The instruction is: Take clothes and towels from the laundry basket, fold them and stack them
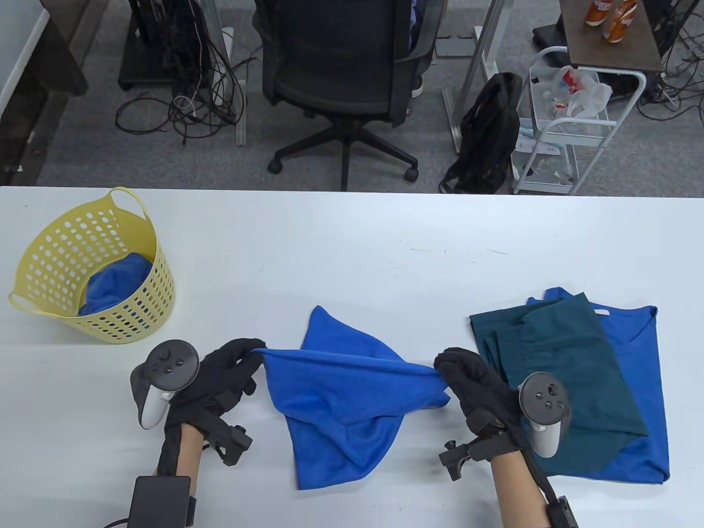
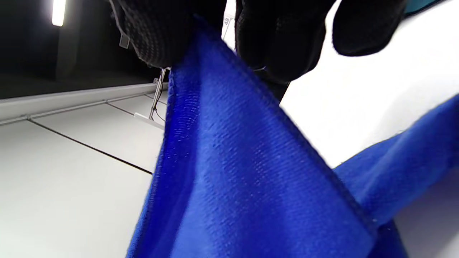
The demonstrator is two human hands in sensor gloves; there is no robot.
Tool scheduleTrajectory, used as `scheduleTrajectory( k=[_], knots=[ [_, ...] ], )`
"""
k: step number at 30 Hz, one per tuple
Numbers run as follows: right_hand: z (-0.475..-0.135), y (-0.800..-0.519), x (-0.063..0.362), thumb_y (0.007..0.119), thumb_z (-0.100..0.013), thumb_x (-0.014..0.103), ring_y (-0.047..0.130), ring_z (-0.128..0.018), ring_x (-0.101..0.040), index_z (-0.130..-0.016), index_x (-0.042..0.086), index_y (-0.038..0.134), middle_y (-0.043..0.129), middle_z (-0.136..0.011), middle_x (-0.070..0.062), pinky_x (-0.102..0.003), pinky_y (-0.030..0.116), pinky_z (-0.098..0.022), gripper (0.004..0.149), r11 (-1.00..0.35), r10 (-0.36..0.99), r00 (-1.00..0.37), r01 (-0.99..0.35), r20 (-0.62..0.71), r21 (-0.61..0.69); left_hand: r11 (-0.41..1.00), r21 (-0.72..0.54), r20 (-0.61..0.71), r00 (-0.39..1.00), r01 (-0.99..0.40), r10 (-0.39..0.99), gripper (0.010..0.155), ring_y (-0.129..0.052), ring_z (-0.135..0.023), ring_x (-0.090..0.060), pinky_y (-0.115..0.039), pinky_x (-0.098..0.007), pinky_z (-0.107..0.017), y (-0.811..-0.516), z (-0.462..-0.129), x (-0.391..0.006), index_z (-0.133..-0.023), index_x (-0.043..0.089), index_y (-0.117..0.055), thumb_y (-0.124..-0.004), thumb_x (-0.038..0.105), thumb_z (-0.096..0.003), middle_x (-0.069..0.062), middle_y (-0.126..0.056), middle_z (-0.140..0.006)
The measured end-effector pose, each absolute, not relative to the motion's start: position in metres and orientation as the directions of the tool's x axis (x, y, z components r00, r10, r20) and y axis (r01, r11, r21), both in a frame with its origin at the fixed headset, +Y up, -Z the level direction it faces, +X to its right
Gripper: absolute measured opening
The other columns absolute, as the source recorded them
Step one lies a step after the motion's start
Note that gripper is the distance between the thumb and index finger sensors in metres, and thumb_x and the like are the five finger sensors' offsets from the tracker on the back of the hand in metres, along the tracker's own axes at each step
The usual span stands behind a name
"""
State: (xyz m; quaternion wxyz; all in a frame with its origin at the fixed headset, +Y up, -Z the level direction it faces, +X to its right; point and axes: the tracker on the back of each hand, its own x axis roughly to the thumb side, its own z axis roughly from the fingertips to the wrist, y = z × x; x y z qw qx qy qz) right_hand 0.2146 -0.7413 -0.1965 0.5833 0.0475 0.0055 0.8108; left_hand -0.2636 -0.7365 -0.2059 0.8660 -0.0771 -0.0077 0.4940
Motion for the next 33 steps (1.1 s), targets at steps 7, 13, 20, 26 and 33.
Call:
scheduleTrajectory(
  k=[7, 13, 20, 26, 33],
  knots=[
    [-0.195, -0.727, 0.211, 0.07, -0.059, 0.033, 0.08, -0.078, -0.04, -0.091, 0.013, 0.081, 0.056, -0.11, -0.033, -0.052, 0.077, -0.053, 0.039, -0.433, 0.898, -0.428, -0.901, 0.102, 0.026, 0.109, -0.216, -0.105, 0.134, -0.97, 0.985, 0.047, -0.106, -0.073, -0.02, -0.097, -0.023, -0.05, -0.748, -0.203, -0.27, -0.102, 0.016, -0.071, -0.073, 0.037, -0.06, -0.026, -0.081, -0.104],
    [-0.197, -0.723, 0.213, 0.063, -0.062, 0.03, 0.097, -0.031, -0.009, -0.094, 0.01, 0.075, 0.085, -0.09, -0.026, -0.023, 0.086, -0.017, 0.039, -0.38, 0.924, -0.375, -0.922, 0.073, 0.072, 0.244, -0.199, -0.098, 0.267, -0.949, 0.959, 0.042, -0.107, -0.064, -0.018, -0.095, -0.03, -0.047, -0.744, -0.204, -0.263, -0.084, 0.022, -0.079, -0.061, 0.052, -0.0612, -0.011, -0.093, -0.089],
    [-0.201, -0.725, 0.22, 0.065, -0.061, 0.029, 0.099, -0.032, -0.01, -0.093, 0.007, 0.075, 0.09, -0.081, -0.024, -0.023, 0.089, -0.017, 0.04, -0.27, 0.963, -0.266, -0.951, 0.041, 0.149, 0.267, -0.184, -0.123, 0.292, -0.946, 0.949, 0.041, -0.107, -0.04, -0.01, -0.093, -0.023, -0.028, -0.743, -0.204, -0.263, -0.079, 0.023, -0.084, -0.063, 0.052, -0.0594, -0.01, -0.099, -0.078],
    [-0.235, -0.718, 0.213, 0.064, -0.064, 0.017, 0.103, -0.059, -0.029, -0.098, -0.007, 0.066, 0.082, -0.086, -0.038, -0.032, 0.098, -0.035, 0.042, 0.081, 0.959, -0.023, -0.934, -0.283, 0.348, 0.14, -0.329, -0.297, 0.243, -0.934, 0.924, 0.042, -0.112, -0.058, -0.016, -0.1, -0.021, -0.038, -0.713, -0.242, -0.273, -0.093, 0.014, -0.079, -0.067, 0.041, -0.0634, -0.023, -0.094, -0.088],
    [-0.311, -0.563, 0.17, 0.06, -0.057, 0.019, 0.081, -0.09, -0.033, -0.095, 0.004, 0.064, 0.059, -0.107, -0.03, -0.053, 0.066, -0.066, 0.041, -0.146, 0.839, -0.308, -0.922, 0.449, -0.359, 0.349, 0.46, 0.236, 0.491, -0.817, 0.839, 0.04, -0.093, -0.092, -0.014, -0.09, -0.023, -0.063, -0.554, -0.328, -0.24, -0.092, 0.03, -0.067, -0.061, 0.044, -0.0553, -0.01, -0.071, -0.109]
  ],
)
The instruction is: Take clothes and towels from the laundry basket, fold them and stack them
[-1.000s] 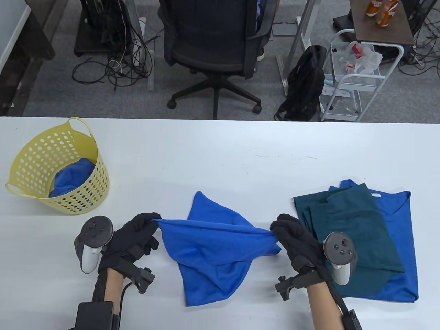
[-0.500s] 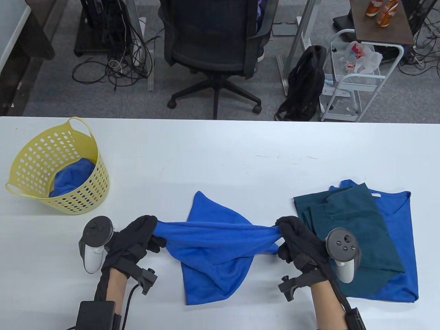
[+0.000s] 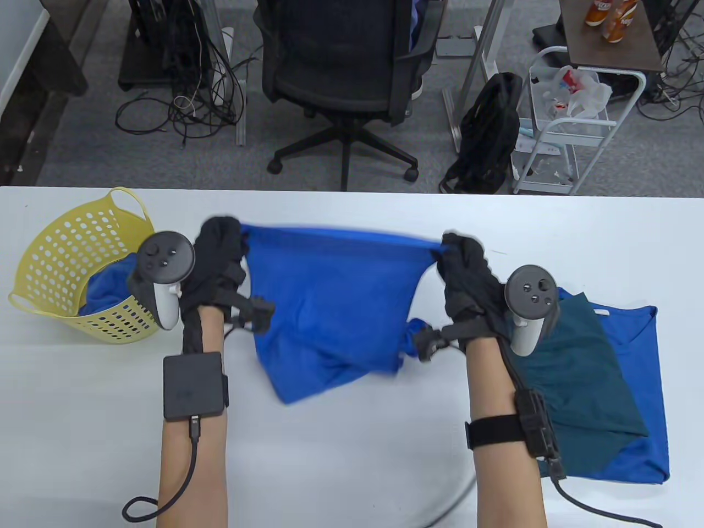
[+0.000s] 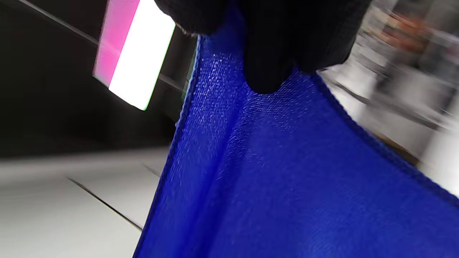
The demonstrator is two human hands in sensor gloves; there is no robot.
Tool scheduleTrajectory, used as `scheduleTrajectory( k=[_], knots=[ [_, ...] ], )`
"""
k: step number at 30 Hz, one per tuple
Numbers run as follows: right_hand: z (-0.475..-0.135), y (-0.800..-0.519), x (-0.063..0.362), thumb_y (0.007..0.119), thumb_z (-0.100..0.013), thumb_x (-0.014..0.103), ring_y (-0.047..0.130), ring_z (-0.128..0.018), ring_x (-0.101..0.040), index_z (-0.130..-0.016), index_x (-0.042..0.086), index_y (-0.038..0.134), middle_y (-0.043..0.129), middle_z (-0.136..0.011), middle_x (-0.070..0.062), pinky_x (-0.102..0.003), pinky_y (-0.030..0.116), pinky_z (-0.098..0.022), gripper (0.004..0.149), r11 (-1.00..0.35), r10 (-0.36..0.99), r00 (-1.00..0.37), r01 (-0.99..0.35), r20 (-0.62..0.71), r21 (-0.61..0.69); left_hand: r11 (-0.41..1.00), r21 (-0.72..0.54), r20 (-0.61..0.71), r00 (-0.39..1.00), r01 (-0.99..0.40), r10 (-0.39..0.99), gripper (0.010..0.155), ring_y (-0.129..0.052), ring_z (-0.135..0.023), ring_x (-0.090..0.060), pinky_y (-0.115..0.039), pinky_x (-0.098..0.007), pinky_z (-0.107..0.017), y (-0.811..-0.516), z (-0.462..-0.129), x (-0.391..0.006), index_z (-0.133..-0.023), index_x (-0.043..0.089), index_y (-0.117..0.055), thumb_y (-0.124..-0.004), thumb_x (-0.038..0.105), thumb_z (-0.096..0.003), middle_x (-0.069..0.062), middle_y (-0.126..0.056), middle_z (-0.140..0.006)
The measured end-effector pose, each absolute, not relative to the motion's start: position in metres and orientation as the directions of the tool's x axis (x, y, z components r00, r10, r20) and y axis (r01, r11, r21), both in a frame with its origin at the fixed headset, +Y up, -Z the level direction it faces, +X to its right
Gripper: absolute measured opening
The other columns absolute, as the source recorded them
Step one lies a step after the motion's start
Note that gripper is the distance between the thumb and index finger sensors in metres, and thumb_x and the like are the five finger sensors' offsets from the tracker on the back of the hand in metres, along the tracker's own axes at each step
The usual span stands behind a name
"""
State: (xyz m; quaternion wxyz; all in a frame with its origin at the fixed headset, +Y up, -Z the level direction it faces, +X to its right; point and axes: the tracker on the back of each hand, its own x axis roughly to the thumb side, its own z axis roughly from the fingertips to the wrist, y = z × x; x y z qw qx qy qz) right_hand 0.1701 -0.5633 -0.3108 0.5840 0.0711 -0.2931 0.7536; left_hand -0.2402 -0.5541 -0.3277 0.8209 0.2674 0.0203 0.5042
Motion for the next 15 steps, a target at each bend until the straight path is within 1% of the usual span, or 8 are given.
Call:
scheduleTrajectory(
  k=[1, 3, 6, 9, 11, 12, 13, 15],
  knots=[
    [-0.304, -0.524, 0.171, 0.059, -0.057, 0.021, 0.078, -0.093, -0.03, -0.095, 0.008, 0.062, 0.056, -0.109, -0.025, -0.052, 0.062, -0.068, 0.041, -0.11, 0.731, -0.318, -0.928, 0.604, -0.355, 0.283, 0.469, 0.393, 0.484, -0.837, 0.782, 0.04, -0.09, -0.094, -0.012, -0.087, -0.024, -0.066, -0.517, -0.321, -0.238, -0.092, 0.032, -0.066, -0.061, 0.045, -0.0544, -0.007, -0.068, -0.111],
    [-0.284, -0.484, 0.175, 0.059, -0.056, 0.023, 0.075, -0.096, -0.026, -0.096, 0.012, 0.062, 0.054, -0.111, -0.019, -0.052, 0.056, -0.071, 0.041, -0.058, 0.592, -0.266, -0.956, 0.761, -0.289, 0.225, 0.437, 0.573, 0.462, -0.871, 0.676, 0.04, -0.086, -0.098, -0.009, -0.083, -0.025, -0.07, -0.469, -0.299, -0.242, -0.092, 0.036, -0.066, -0.062, 0.046, -0.0531, -0.002, -0.064, -0.113],
    [-0.256, -0.479, 0.187, 0.06, -0.057, 0.025, 0.073, -0.1, -0.023, -0.096, 0.017, 0.062, 0.052, -0.114, -0.013, -0.052, 0.051, -0.074, 0.041, -0.056, 0.454, -0.226, -0.973, 0.862, -0.225, 0.218, 0.476, 0.678, 0.514, -0.852, 0.526, 0.041, -0.085, -0.1, -0.008, -0.08, -0.027, -0.071, -0.465, -0.265, -0.255, -0.092, 0.038, -0.065, -0.062, 0.048, -0.0526, 0.0, -0.063, -0.114],
    [-0.246, -0.516, 0.196, 0.06, -0.057, 0.026, 0.074, -0.1, -0.023, -0.097, 0.019, 0.063, 0.054, -0.115, -0.012, -0.053, 0.05, -0.074, 0.04, -0.17, 0.487, -0.245, -0.968, 0.838, -0.185, 0.22, 0.444, 0.704, 0.49, -0.869, 0.514, 0.041, -0.088, -0.098, -0.01, -0.082, -0.029, -0.069, -0.504, -0.236, -0.262, -0.091, 0.037, -0.069, -0.064, 0.049, -0.0521, 0.0, -0.067, -0.113],
    [-0.249, -0.569, 0.201, 0.061, -0.059, 0.026, 0.073, -0.101, -0.026, -0.098, 0.018, 0.064, 0.053, -0.115, -0.014, -0.055, 0.049, -0.074, 0.041, -0.315, 0.618, -0.302, -0.941, 0.726, -0.124, 0.385, 0.403, 0.591, 0.557, -0.83, 0.583, 0.042, -0.088, -0.097, -0.013, -0.082, -0.031, -0.069, -0.557, -0.229, -0.263, -0.092, 0.037, -0.07, -0.064, 0.05, -0.0528, -0.001, -0.069, -0.113],
    [-0.25, -0.584, 0.202, 0.062, -0.059, 0.025, 0.073, -0.1, -0.028, -0.099, 0.017, 0.065, 0.054, -0.115, -0.015, -0.056, 0.05, -0.074, 0.041, -0.349, 0.648, -0.322, -0.931, 0.69, -0.107, 0.453, 0.374, 0.537, 0.587, -0.809, 0.606, 0.042, -0.09, -0.096, -0.014, -0.084, -0.031, -0.068, -0.579, -0.229, -0.263, -0.093, 0.037, -0.071, -0.064, 0.051, -0.0533, -0.002, -0.071, -0.112],
    [-0.249, -0.619, 0.203, 0.062, -0.06, 0.025, 0.072, -0.101, -0.031, -0.099, 0.016, 0.065, 0.054, -0.115, -0.016, -0.057, 0.05, -0.073, 0.04, -0.432, 0.714, -0.384, -0.9, 0.585, -0.062, 0.546, 0.296, 0.453, 0.619, -0.783, 0.642, 0.042, -0.091, -0.096, -0.017, -0.084, -0.032, -0.068, -0.613, -0.23, -0.26, -0.093, 0.037, -0.072, -0.065, 0.051, -0.0537, -0.003, -0.072, -0.113],
    [-0.245, -0.657, 0.205, 0.062, -0.06, 0.023, 0.073, -0.099, -0.034, -0.099, 0.014, 0.066, 0.056, -0.114, -0.02, -0.058, 0.052, -0.072, 0.041, -0.488, 0.772, -0.428, -0.873, 0.47, 0.006, 0.621, 0.184, 0.326, 0.643, -0.762, 0.693, 0.043, -0.089, -0.097, -0.021, -0.084, -0.035, -0.068, -0.666, -0.227, -0.255, -0.094, 0.037, -0.073, -0.066, 0.051, -0.0539, -0.005, -0.072, -0.114]
  ],
)
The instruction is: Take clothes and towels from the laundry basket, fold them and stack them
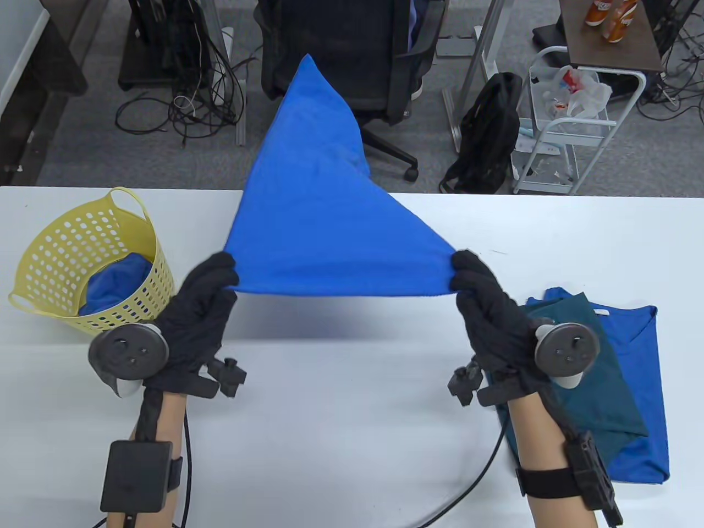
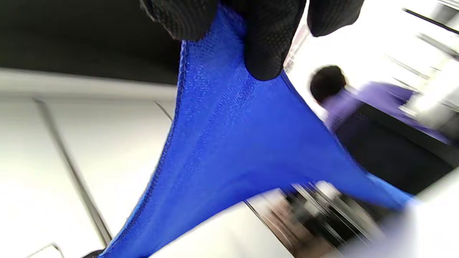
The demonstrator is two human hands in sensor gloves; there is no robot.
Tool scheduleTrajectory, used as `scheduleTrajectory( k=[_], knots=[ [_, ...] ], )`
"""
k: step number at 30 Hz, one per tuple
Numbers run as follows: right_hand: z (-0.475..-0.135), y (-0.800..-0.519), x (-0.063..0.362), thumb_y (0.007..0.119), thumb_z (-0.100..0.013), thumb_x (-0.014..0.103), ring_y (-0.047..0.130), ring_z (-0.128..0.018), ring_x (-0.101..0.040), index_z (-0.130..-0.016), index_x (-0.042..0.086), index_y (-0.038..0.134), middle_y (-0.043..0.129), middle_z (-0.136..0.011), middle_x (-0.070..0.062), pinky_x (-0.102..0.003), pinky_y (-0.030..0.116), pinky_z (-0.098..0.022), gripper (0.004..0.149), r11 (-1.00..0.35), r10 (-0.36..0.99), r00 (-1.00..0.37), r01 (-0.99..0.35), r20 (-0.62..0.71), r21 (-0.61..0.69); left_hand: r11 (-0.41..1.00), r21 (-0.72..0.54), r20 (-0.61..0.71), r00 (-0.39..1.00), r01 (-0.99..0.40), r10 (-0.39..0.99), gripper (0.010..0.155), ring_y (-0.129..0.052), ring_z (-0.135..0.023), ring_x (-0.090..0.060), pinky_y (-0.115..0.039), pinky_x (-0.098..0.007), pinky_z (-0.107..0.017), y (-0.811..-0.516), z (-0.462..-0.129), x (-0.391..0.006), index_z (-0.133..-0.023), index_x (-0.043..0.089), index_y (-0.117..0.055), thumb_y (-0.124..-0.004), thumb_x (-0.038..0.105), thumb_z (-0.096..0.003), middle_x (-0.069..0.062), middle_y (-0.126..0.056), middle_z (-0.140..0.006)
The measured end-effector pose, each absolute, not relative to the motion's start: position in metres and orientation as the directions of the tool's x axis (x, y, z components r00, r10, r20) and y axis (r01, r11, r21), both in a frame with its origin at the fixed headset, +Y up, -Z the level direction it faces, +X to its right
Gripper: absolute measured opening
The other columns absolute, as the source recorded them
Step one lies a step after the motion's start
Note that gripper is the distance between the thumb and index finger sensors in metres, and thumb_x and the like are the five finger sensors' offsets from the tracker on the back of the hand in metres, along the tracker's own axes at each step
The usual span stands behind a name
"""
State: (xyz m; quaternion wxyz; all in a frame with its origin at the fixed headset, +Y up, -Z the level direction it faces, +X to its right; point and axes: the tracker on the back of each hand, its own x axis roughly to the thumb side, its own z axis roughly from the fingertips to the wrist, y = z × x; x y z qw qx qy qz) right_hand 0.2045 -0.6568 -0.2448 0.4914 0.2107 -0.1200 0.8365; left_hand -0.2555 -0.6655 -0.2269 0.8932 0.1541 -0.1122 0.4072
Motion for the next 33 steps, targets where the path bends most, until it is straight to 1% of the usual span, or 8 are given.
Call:
scheduleTrajectory(
  k=[4, 8, 13, 18, 24, 27, 30, 33],
  knots=[
    [-0.219, -0.716, 0.209, 0.063, -0.061, 0.024, 0.075, -0.096, -0.043, -0.099, 0.01, 0.067, 0.062, -0.111, -0.023, -0.064, 0.055, -0.07, 0.041, -0.538, 0.816, -0.481, -0.834, 0.32, 0.118, 0.613, -0.028, 0.143, 0.604, -0.789, 0.784, 0.043, -0.089, -0.097, -0.024, -0.083, -0.036, -0.067, -0.74, -0.211, -0.25, -0.094, 0.035, -0.074, -0.066, 0.05, -0.0544, -0.007, -0.072, -0.114],
    [-0.199, -0.734, 0.222, 0.063, -0.062, 0.027, 0.073, -0.096, -0.047, -0.098, 0.011, 0.069, 0.07, -0.108, -0.02, -0.073, 0.055, -0.066, 0.041, -0.593, 0.791, -0.543, -0.793, 0.28, 0.138, 0.597, -0.109, 0.087, 0.591, -0.795, 0.802, 0.044, -0.093, -0.093, -0.024, -0.085, -0.036, -0.065, -0.768, -0.197, -0.255, -0.093, 0.032, -0.076, -0.065, 0.051, -0.0546, -0.006, -0.077, -0.11],
    [-0.19, -0.737, 0.233, 0.064, -0.061, 0.03, 0.06, -0.1, -0.053, -0.094, 0.008, 0.073, 0.067, -0.109, -0.022, -0.077, 0.049, -0.065, 0.041, -0.565, 0.805, -0.518, -0.818, 0.29, 0.11, 0.54, -0.155, 0.072, 0.536, -0.827, 0.841, 0.044, -0.098, -0.088, -0.023, -0.088, -0.036, -0.062, -0.772, -0.194, -0.257, -0.089, 0.031, -0.08, -0.065, 0.054, -0.0539, -0.006, -0.084, -0.105],
    [-0.188, -0.737, 0.234, 0.067, -0.061, 0.032, 0.057, -0.102, -0.051, -0.089, 0.007, 0.078, 0.062, -0.111, -0.023, -0.071, 0.05, -0.067, 0.039, -0.478, 0.839, -0.43, -0.875, 0.334, 0.073, 0.528, -0.116, 0.05, 0.526, -0.841, 0.849, 0.045, -0.101, -0.079, -0.024, -0.09, -0.039, -0.056, -0.767, -0.193, -0.257, -0.082, 0.031, -0.084, -0.064, 0.058, -0.053, -0.006, -0.089, -0.098],
    [-0.188, -0.736, 0.232, 0.07, -0.06, 0.036, 0.057, -0.102, -0.05, -0.086, 0.009, 0.08, 0.061, -0.112, -0.022, -0.072, 0.047, -0.067, 0.039, -0.458, 0.844, -0.411, -0.886, 0.343, 0.066, 0.55, -0.089, 0.068, 0.546, -0.83, 0.835, 0.044, -0.05, -0.113, -0.043, -0.059, -0.062, -0.075, -0.759, -0.193, -0.26, -0.084, 0.039, -0.081, -0.061, 0.06, -0.051, -0.014, -0.049, -0.124],
    [-0.191, -0.736, 0.23, 0.071, -0.059, 0.034, 0.056, -0.103, -0.049, -0.089, 0.009, 0.077, 0.058, -0.113, -0.022, -0.069, 0.047, -0.069, 0.039, -0.421, 0.864, -0.368, -0.902, 0.343, 0.093, 0.401, -0.168, 0.13, 0.383, -0.9, 0.914, 0.043, -0.035, -0.118, -0.043, -0.047, -0.069, -0.077, -0.759, -0.197, -0.26, -0.094, 0.044, -0.071, -0.061, 0.055, -0.0531, -0.012, -0.04, -0.129],
    [-0.193, -0.738, 0.227, 0.071, -0.059, 0.032, 0.057, -0.102, -0.049, -0.091, 0.007, 0.074, 0.059, -0.112, -0.022, -0.067, 0.047, -0.069, 0.04, -0.337, 0.904, -0.283, -0.933, 0.322, 0.126, 0.335, -0.207, 0.188, 0.299, -0.919, 0.936, 0.043, -0.032, -0.119, -0.04, -0.042, -0.07, -0.078, -0.756, -0.199, -0.258, -0.099, 0.046, -0.062, -0.061, 0.051, -0.0553, -0.007, -0.042, -0.13],
    [-0.196, -0.74, 0.224, 0.073, -0.06, 0.033, 0.061, -0.101, -0.048, -0.091, 0.008, 0.075, 0.062, -0.111, -0.022, -0.066, 0.049, -0.07, 0.04, -0.263, 0.93, -0.203, -0.95, 0.305, 0.17, 0.305, -0.201, 0.231, 0.257, -0.931, 0.938, 0.042, -0.049, -0.118, -0.038, -0.045, -0.07, -0.078, -0.75, -0.198, -0.256, -0.097, 0.046, -0.061, -0.058, 0.051, -0.0552, -0.003, -0.058, -0.126]
  ],
)
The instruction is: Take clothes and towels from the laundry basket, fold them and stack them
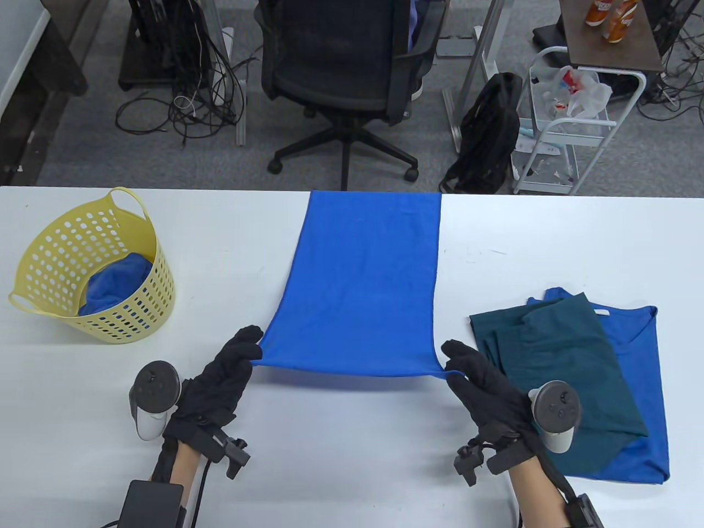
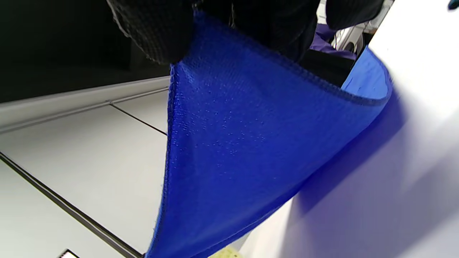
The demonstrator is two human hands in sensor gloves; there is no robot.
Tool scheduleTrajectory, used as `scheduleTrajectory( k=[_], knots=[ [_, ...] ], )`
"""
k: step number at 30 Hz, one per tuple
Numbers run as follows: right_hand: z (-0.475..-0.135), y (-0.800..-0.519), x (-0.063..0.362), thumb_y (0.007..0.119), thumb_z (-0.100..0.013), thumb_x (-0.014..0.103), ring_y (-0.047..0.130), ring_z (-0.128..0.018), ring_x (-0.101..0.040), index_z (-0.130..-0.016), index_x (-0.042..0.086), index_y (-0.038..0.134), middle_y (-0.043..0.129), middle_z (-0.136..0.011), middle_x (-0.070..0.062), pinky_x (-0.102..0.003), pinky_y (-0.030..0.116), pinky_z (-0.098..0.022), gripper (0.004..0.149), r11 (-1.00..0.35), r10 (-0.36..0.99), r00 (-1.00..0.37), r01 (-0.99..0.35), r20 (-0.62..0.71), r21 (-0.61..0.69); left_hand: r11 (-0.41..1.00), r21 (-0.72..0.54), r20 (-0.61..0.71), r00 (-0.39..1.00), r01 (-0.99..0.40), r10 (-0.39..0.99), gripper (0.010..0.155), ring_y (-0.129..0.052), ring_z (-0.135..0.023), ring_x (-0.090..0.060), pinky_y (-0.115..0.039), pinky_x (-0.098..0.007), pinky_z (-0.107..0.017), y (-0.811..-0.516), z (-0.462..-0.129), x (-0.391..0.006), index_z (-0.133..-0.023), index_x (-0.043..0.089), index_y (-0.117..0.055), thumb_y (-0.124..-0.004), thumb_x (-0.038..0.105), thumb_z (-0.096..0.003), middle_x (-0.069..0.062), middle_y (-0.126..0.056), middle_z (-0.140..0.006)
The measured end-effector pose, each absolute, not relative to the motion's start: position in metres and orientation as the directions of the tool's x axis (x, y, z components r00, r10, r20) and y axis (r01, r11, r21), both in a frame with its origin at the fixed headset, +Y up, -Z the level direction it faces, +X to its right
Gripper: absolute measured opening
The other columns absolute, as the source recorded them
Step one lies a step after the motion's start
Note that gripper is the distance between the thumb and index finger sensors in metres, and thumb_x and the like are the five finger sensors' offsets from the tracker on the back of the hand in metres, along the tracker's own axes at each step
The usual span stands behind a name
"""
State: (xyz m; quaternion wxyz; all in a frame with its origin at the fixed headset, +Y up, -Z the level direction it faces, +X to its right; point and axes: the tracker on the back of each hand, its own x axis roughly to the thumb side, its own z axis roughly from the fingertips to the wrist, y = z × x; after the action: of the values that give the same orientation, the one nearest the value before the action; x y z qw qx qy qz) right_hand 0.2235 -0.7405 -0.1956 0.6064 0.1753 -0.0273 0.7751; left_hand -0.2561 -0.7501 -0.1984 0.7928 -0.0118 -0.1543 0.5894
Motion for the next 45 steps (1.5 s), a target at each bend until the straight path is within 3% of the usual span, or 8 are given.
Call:
scheduleTrajectory(
  k=[6, 11, 17, 20, 26, 31, 41, 45],
  knots=[
    [-0.2, -0.746, 0.222, 0.07, -0.062, 0.031, 0.097, -0.073, -0.033, -0.089, 0.003, 0.075, 0.074, -0.101, -0.028, -0.055, 0.08, -0.059, 0.039, -0.246, 0.954, -0.198, -0.946, 0.226, 0.21, 0.427, -0.167, 0.199, 0.394, -0.889, 0.898, 0.043, -0.103, -0.073, -0.025, -0.081, -0.052, -0.063, -0.751, -0.199, -0.253, -0.092, 0.029, -0.069, -0.057, 0.05, -0.0567, -0.002, -0.098, -0.087],
    [-0.196, -0.732, 0.231, 0.072, -0.063, 0.029, 0.103, -0.049, -0.018, -0.088, -0.001, 0.077, 0.081, -0.091, -0.032, -0.046, 0.09, -0.045, 0.039, -0.212, 0.977, -0.179, -0.864, 0.114, 0.457, 0.337, -0.487, 0.096, 0.334, -0.806, 0.938, 0.044, -0.108, -0.053, -0.017, -0.088, -0.046, -0.054, -0.74, -0.19, -0.252, -0.093, 0.023, -0.072, -0.059, 0.049, -0.0596, 0.001, -0.102, -0.071],
    [-0.163, -0.681, 0.228, 0.074, -0.065, 0.028, 0.103, -0.052, -0.024, -0.09, -0.002, 0.079, 0.083, -0.092, -0.034, -0.05, 0.088, -0.046, 0.04, -0.097, 0.988, 0.039, -0.607, 0.152, 0.789, 0.246, -0.745, 0.215, 0.125, -0.621, 0.969, 0.045, -0.109, -0.054, -0.017, -0.088, -0.045, -0.055, -0.683, -0.152, -0.249, -0.096, 0.022, -0.074, -0.061, 0.048, -0.0623, 0.0, -0.104, -0.073],
    [-0.159, -0.67, 0.228, 0.074, -0.065, 0.025, 0.099, -0.064, -0.035, -0.092, -0.002, 0.079, 0.081, -0.095, -0.034, -0.059, 0.081, -0.053, 0.039, -0.244, 0.967, -0.11, -0.648, 0.229, 0.721, 0.417, -0.654, 0.245, 0.345, -0.632, 0.906, 0.043, -0.108, -0.063, -0.024, -0.085, -0.05, -0.059, -0.671, -0.143, -0.258, -0.097, 0.024, -0.076, -0.065, 0.048, -0.0627, -0.005, -0.102, -0.082],
    [-0.196, -0.654, 0.208, 0.073, -0.063, 0.021, 0.075, -0.088, -0.056, -0.095, -0.001, 0.078, 0.064, -0.109, -0.037, -0.075, 0.062, -0.061, 0.039, -0.714, 0.7, -0.649, -0.648, 0.299, 0.265, 0.916, -0.147, 0.113, 0.914, -0.372, 0.389, 0.042, -0.081, -0.101, -0.043, -0.069, -0.064, -0.071, -0.665, -0.171, -0.261, -0.096, 0.032, -0.08, -0.07, 0.05, -0.0588, -0.018, -0.074, -0.117],
    [-0.276, -0.647, 0.167, 0.069, -0.064, 0.02, 0.06, -0.096, -0.06, -0.099, 0.001, 0.073, 0.054, -0.114, -0.036, -0.077, 0.054, -0.065, 0.04, -0.898, 0.438, -0.876, -0.416, 0.199, 0.145, 0.972, -0.1, -0.002, 0.977, -0.214, 0.215, 0.043, -0.07, -0.108, -0.044, -0.063, -0.065, -0.074, -0.66, -0.252, -0.239, -0.097, 0.035, -0.075, -0.066, 0.05, -0.0579, -0.016, -0.065, -0.122],
    [-0.387, -0.73, 0.127, 0.066, -0.062, 0.022, 0.064, -0.096, -0.055, -0.098, 0.005, 0.071, 0.056, -0.112, -0.031, -0.075, 0.057, -0.065, 0.04, -0.972, 0.229, -0.973, -0.23, -0.025, 0.055, 0.992, -0.078, -0.228, 0.97, -0.104, 0.083, 0.044, -0.071, -0.108, -0.04, -0.063, -0.065, -0.074, -0.743, -0.377, -0.215, -0.095, 0.039, -0.071, -0.062, 0.053, -0.055, -0.009, -0.067, -0.119],
    [-0.395, -0.745, 0.133, 0.066, -0.062, 0.025, 0.06, -0.096, -0.057, -0.111, 0.003, 0.053, 0.045, -0.115, -0.034, -0.075, 0.056, -0.065, 0.056, -0.959, 0.264, -0.961, -0.27, -0.081, 0.085, 0.967, -0.205, -0.255, 0.962, -0.153, 0.098, 0.083, -0.067, -0.109, -0.043, -0.063, -0.065, -0.074, -0.757, -0.387, -0.219, -0.122, 0.027, -0.032, -0.057, 0.063, -0.0506, -0.018, -0.051, -0.126]
  ],
)
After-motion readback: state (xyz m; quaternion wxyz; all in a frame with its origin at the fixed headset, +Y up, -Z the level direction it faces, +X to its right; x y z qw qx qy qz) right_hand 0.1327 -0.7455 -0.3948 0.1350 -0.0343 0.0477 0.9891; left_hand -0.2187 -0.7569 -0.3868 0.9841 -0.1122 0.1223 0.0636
